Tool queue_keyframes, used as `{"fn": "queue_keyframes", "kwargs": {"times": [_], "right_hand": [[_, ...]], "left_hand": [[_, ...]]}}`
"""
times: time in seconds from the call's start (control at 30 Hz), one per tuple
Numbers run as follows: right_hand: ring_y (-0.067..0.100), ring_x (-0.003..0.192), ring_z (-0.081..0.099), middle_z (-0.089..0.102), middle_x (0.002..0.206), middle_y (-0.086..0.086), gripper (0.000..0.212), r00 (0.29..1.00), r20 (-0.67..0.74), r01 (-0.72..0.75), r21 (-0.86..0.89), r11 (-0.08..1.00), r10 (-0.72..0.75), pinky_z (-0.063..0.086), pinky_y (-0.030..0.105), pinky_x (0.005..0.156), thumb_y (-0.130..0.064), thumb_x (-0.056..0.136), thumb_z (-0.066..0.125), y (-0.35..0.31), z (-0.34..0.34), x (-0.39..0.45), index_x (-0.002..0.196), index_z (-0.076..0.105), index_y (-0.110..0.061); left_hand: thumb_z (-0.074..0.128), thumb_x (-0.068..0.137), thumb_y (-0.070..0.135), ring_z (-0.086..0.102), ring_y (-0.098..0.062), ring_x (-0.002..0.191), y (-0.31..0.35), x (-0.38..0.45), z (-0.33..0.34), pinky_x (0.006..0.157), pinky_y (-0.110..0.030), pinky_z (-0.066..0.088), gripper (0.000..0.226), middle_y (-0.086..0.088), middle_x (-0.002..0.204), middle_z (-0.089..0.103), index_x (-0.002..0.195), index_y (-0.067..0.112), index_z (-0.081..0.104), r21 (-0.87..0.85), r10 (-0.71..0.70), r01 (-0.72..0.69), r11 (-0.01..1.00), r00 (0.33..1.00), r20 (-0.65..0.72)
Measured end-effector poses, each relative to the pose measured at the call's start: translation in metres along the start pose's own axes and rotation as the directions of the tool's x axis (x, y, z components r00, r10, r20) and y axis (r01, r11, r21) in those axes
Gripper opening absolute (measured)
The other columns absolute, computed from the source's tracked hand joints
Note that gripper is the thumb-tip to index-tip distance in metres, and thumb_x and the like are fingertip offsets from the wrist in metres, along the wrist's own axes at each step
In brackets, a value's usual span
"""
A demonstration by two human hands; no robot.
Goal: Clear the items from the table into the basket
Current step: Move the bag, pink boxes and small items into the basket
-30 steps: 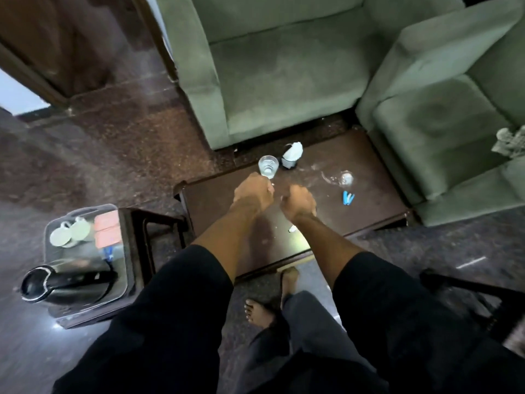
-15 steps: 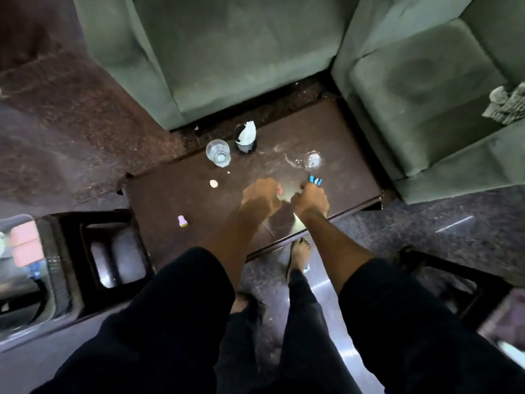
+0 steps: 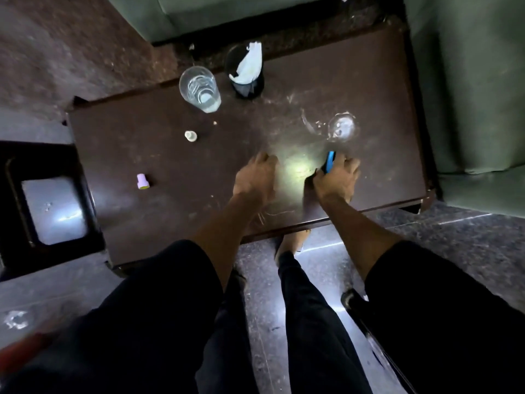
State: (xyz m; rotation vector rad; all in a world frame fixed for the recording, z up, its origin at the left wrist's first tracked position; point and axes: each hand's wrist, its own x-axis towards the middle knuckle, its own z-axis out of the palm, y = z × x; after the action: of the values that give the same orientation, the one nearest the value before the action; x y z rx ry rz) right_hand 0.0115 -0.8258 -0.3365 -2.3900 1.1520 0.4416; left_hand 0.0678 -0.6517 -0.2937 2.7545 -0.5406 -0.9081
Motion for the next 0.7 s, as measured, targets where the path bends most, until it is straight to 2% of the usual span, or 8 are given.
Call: {"fn": "queue_keyframes", "kwargs": {"times": [0.1, 0.23, 0.4, 0.57, 0.7], "right_hand": [[0.043, 0.113, 0.053, 0.048, 0.128, 0.021, 0.041, 0.991, -0.018, 0.135, 0.029, 0.990, -0.135, 0.049, 0.047, 0.093, -0.008, 0.084, 0.062, 0.000, 0.012, -0.006, 0.125, 0.059, -0.013], [0.041, 0.108, 0.056, 0.049, 0.123, 0.016, 0.035, 0.951, 0.043, 0.306, 0.026, 0.952, -0.307, 0.051, 0.045, 0.082, -0.006, 0.085, 0.064, -0.004, 0.022, -0.032, 0.118, 0.060, -0.016], [0.039, 0.107, 0.056, 0.050, 0.119, 0.016, 0.037, 0.924, 0.079, 0.371, 0.056, 0.927, -0.375, 0.052, 0.044, 0.081, -0.008, 0.081, 0.067, -0.019, 0.037, -0.058, 0.117, 0.057, -0.011], [0.040, 0.106, 0.058, 0.052, 0.118, 0.015, 0.037, 0.932, 0.075, 0.349, 0.093, 0.933, -0.356, 0.050, 0.044, 0.081, -0.010, 0.079, 0.068, -0.039, 0.054, -0.073, 0.114, 0.055, -0.010], [0.038, 0.106, 0.058, 0.052, 0.119, 0.014, 0.037, 0.931, 0.077, 0.351, 0.073, 0.934, -0.356, 0.050, 0.043, 0.082, -0.009, 0.081, 0.069, -0.048, 0.062, -0.079, 0.114, 0.054, -0.012]], "left_hand": [[0.083, 0.079, 0.032, 0.051, -0.028, 0.124, -0.013, -0.010, 0.022, 0.098, -0.043, 0.050, 0.062, -0.007, 0.137, 0.045, 0.133, 0.021, 0.054, 0.056, -0.118, 0.122, 0.991, 0.990, -0.070], [0.091, 0.065, 0.047, 0.051, -0.027, 0.119, -0.026, -0.026, 0.044, 0.098, -0.042, 0.046, 0.085, -0.006, 0.134, 0.046, 0.132, 0.020, 0.047, 0.109, -0.321, 0.341, 0.934, 0.933, -0.165], [0.085, 0.075, 0.041, 0.060, -0.025, 0.112, -0.031, -0.029, 0.055, 0.092, -0.041, 0.045, 0.061, -0.001, 0.119, 0.059, 0.121, 0.023, 0.050, 0.045, -0.413, 0.428, 0.902, 0.890, -0.191], [0.073, 0.086, 0.045, 0.064, -0.029, 0.111, -0.042, -0.032, 0.061, 0.094, -0.042, 0.045, 0.043, -0.005, 0.118, 0.064, 0.117, 0.020, 0.056, -0.129, -0.427, 0.410, 0.903, 0.888, -0.169], [0.071, 0.089, 0.043, 0.066, -0.032, 0.109, -0.048, -0.045, 0.061, 0.092, -0.044, 0.050, 0.041, -0.007, 0.120, 0.064, 0.118, 0.017, 0.059, -0.334, -0.497, 0.428, 0.840, 0.854, -0.154]]}}
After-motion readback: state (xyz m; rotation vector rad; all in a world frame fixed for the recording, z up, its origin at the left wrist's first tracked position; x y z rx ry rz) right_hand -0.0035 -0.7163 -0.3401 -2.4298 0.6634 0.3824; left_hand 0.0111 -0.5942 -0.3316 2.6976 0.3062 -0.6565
